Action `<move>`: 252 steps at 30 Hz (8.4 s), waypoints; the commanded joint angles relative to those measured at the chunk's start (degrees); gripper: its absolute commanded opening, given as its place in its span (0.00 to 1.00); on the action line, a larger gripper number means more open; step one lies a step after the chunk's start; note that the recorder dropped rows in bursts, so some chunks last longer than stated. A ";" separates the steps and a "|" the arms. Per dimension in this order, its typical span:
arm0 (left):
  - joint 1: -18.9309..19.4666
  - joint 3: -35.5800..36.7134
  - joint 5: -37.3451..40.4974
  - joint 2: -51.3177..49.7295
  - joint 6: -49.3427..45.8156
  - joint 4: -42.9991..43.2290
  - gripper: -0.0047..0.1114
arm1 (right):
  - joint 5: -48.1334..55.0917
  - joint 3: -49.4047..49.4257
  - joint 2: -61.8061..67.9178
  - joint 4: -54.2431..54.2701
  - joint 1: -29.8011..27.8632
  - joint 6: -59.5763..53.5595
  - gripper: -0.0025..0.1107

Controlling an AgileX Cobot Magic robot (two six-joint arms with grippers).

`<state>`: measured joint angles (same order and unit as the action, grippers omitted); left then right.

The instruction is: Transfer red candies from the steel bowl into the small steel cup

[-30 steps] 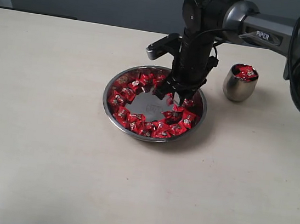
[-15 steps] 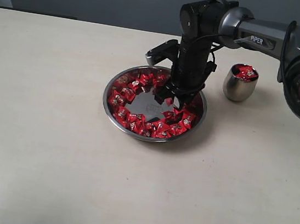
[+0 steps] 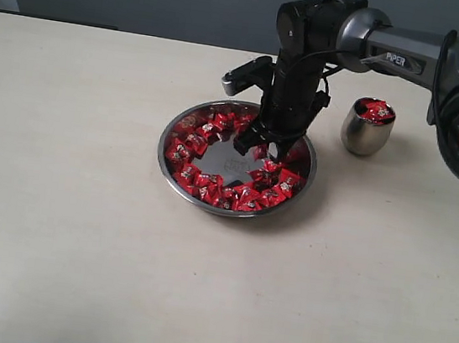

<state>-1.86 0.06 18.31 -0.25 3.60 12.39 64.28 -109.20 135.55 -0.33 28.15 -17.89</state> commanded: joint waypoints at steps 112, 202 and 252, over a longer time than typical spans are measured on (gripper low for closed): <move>-0.02 -0.06 -0.39 0.25 0.31 0.17 0.04 | 0.45 -2.45 -12.55 25.88 -22.84 -8.95 0.02; -0.02 -0.06 -0.39 0.25 0.31 0.17 0.04 | -0.52 -2.56 -2.91 10.86 -22.42 -4.44 0.27; -0.02 -0.06 -0.39 0.25 0.31 0.17 0.04 | 2.25 -2.45 -7.93 23.71 -9.76 -11.14 0.39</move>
<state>-1.86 0.06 18.31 -0.25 3.60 12.39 67.50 -111.83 126.77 24.37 14.88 -27.01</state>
